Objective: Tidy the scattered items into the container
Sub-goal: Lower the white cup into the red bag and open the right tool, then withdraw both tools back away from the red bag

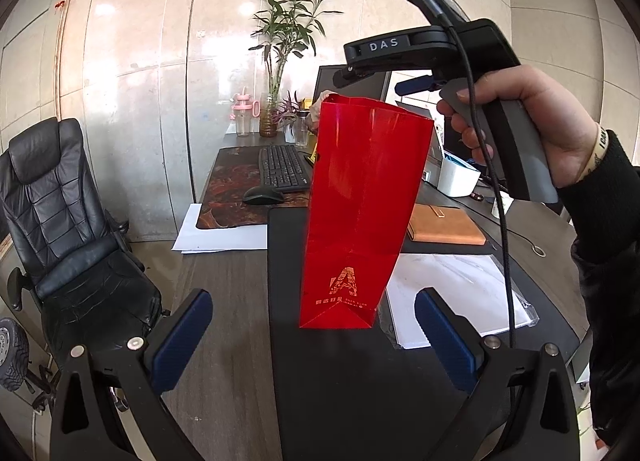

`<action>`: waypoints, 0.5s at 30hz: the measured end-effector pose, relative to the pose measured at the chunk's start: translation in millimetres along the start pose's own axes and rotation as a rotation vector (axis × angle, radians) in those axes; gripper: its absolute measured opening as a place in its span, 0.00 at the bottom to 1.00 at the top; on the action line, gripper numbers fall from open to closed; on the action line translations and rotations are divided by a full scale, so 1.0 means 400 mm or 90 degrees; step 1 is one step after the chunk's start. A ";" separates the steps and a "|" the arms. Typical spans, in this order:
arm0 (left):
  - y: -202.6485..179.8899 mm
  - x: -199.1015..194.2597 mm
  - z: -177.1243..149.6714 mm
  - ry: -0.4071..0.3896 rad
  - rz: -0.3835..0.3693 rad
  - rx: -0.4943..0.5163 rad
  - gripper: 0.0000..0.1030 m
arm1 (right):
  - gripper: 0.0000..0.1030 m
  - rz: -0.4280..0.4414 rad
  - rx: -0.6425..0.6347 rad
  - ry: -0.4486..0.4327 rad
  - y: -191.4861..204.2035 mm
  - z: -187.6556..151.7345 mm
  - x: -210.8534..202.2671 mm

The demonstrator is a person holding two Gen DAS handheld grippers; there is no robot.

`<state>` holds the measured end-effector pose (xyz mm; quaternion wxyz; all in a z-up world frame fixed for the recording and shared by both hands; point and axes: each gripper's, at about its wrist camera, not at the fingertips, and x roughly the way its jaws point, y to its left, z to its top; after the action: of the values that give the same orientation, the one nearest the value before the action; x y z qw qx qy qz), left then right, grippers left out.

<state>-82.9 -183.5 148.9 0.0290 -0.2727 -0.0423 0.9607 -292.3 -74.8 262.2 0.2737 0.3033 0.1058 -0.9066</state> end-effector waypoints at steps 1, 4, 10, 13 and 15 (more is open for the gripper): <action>-0.001 0.001 -0.001 0.001 -0.001 0.000 1.00 | 0.95 0.000 0.000 -0.001 0.001 -0.004 -0.005; -0.008 0.001 -0.003 0.003 0.000 0.003 1.00 | 0.95 0.002 0.000 -0.005 0.005 -0.018 -0.022; -0.026 0.002 -0.011 0.009 0.001 0.010 1.00 | 0.95 0.009 0.003 -0.027 0.010 -0.048 -0.077; -0.035 0.001 -0.017 0.015 0.004 0.012 1.00 | 0.96 0.015 0.009 -0.031 0.004 -0.070 -0.103; -0.042 0.003 -0.021 0.020 0.006 0.011 1.00 | 0.96 0.016 0.009 -0.032 0.000 -0.088 -0.120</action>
<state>-79.0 -166.1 142.8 0.0271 -0.2880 -0.0325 0.9567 -243.0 -41.5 263.3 0.2856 0.2838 0.0888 -0.9110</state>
